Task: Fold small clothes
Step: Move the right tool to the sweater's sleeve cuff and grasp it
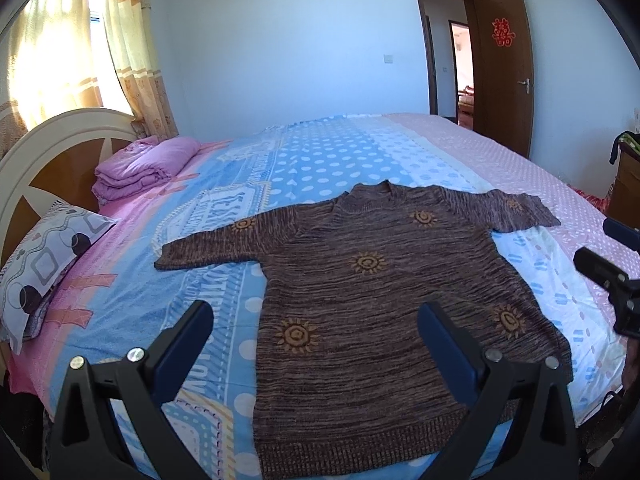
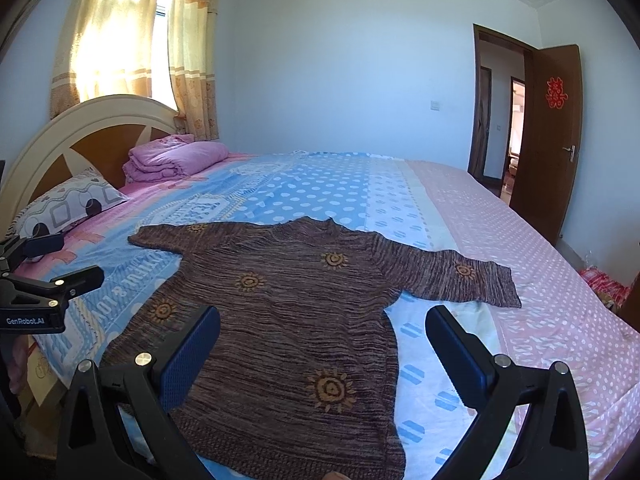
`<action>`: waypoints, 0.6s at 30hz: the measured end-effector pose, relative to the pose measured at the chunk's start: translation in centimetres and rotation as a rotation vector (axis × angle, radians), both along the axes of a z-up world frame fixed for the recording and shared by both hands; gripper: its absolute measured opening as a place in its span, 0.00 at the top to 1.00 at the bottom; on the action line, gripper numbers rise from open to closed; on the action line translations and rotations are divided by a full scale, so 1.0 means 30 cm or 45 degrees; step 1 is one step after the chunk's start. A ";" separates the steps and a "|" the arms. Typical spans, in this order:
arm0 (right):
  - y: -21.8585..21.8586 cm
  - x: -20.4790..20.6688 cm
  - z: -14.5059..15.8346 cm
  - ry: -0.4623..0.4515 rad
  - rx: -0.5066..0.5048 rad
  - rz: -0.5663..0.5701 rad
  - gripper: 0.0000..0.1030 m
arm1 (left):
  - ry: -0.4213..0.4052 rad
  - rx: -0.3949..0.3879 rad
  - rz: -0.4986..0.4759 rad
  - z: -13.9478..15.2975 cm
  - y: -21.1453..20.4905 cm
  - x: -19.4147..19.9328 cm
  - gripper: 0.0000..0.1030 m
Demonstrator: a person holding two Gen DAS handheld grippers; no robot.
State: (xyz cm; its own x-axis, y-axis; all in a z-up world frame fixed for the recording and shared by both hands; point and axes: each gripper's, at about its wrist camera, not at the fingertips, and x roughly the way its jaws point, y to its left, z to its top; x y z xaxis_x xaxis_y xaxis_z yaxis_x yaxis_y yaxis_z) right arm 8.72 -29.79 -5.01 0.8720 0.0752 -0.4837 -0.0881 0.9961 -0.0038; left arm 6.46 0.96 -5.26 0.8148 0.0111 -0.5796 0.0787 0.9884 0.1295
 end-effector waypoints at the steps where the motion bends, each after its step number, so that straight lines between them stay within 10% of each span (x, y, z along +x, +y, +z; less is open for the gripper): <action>1: -0.018 0.020 -0.010 0.012 0.003 -0.015 0.01 | 0.013 0.002 -0.001 -0.007 -0.001 0.020 0.00; 18: -0.462 0.380 -0.144 0.208 0.099 -0.332 0.01 | 0.063 0.087 0.018 -0.146 -0.053 0.383 0.00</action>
State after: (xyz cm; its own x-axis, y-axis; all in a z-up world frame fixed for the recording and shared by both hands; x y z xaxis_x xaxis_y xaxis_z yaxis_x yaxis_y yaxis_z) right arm 20.13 -43.67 -9.33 0.7780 -0.0988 -0.6205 0.1774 0.9819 0.0661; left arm 17.95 -0.64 -9.65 0.7846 0.0628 -0.6168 0.0732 0.9785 0.1927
